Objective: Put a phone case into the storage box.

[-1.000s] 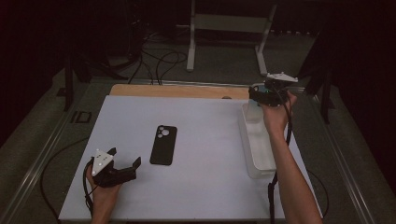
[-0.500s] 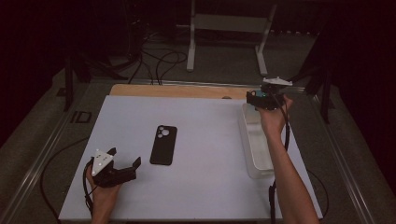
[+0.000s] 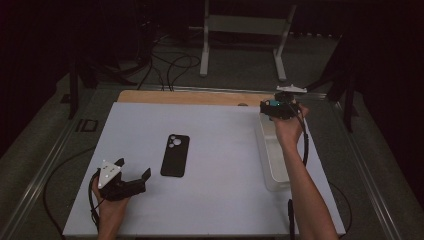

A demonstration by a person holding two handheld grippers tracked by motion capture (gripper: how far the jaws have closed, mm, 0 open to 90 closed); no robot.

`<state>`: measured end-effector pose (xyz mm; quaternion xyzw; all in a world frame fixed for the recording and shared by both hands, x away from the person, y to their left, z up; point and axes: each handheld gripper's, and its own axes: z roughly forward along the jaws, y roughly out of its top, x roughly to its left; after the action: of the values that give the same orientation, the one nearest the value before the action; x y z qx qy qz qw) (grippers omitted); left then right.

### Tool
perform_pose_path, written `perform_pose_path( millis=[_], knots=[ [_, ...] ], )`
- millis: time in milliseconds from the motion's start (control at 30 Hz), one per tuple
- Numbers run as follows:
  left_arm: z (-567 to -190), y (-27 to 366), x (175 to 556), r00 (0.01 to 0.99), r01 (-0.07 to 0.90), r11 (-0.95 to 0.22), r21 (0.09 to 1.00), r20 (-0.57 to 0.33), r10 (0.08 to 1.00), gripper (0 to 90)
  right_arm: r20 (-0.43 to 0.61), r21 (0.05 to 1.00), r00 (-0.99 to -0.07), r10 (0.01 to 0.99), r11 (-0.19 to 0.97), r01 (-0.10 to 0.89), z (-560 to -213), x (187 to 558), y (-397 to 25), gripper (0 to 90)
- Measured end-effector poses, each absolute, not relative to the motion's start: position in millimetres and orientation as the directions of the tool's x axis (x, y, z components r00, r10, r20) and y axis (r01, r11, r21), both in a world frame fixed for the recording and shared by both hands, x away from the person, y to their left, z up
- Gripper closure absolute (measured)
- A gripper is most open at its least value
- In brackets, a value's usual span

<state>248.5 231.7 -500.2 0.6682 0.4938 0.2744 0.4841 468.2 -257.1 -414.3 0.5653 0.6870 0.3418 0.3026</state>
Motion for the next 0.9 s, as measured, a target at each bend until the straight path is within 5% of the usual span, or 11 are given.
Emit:
perform_pose_path(
  millis=[900],
  knots=[
    [-501,230,249,0.366,0.398,-0.048,0.916,-0.111,0.924,0.0,-0.029,0.782,-0.137,0.990,0.108,0.614,-438,475,-263,16.4]
  ],
)
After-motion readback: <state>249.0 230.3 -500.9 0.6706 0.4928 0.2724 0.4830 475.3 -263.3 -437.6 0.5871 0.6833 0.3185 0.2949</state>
